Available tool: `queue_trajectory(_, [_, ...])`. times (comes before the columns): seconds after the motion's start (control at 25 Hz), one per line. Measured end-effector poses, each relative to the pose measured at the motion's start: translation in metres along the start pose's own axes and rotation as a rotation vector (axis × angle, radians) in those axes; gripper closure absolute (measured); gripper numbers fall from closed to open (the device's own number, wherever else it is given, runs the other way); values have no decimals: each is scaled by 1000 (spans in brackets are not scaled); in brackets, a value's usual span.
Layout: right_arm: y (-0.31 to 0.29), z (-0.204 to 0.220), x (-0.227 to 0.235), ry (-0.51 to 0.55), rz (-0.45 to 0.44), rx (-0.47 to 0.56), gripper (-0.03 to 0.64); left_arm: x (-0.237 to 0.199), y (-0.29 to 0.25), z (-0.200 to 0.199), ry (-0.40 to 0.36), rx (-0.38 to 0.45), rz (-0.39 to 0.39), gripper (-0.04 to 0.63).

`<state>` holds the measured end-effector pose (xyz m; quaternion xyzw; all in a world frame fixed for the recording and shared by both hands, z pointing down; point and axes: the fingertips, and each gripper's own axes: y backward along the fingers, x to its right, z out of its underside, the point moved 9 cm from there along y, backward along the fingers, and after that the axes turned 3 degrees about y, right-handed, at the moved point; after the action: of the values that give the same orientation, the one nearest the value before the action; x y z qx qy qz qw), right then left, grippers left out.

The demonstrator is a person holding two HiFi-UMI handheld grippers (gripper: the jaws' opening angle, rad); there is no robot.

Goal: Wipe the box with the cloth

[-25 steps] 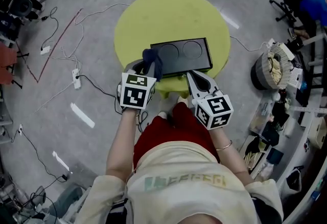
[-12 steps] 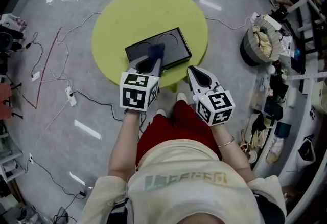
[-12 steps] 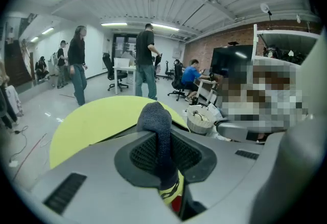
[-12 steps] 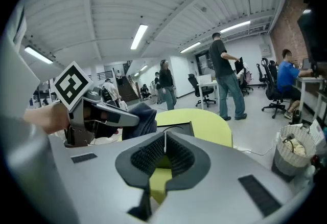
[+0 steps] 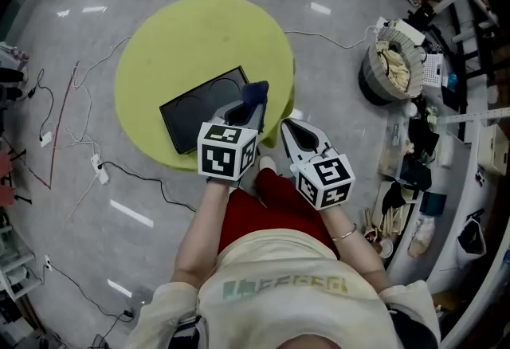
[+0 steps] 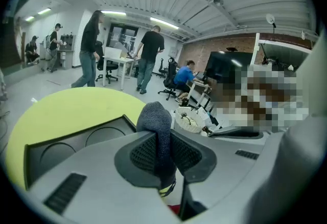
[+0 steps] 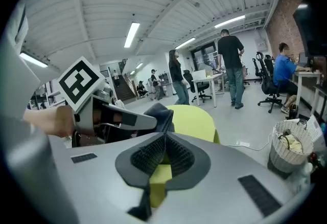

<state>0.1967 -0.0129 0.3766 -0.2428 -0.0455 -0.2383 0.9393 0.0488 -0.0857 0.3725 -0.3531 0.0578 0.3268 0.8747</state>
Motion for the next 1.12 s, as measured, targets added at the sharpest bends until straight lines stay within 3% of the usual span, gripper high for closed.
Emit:
queue_trajectory(0.36, [-20, 0, 0, 28, -64, -42, 578, -32, 0, 27, 69, -36, -99, 531])
queue_trajectory(0.8, [-49, -4, -67, 119, -214, -78, 578, -75, 72, 63, 127, -15, -227, 531])
queue_trajectory(1.12, [-56, -2, -115, 154, -259, -78, 578, -102, 126, 90, 164, 0, -297, 531])
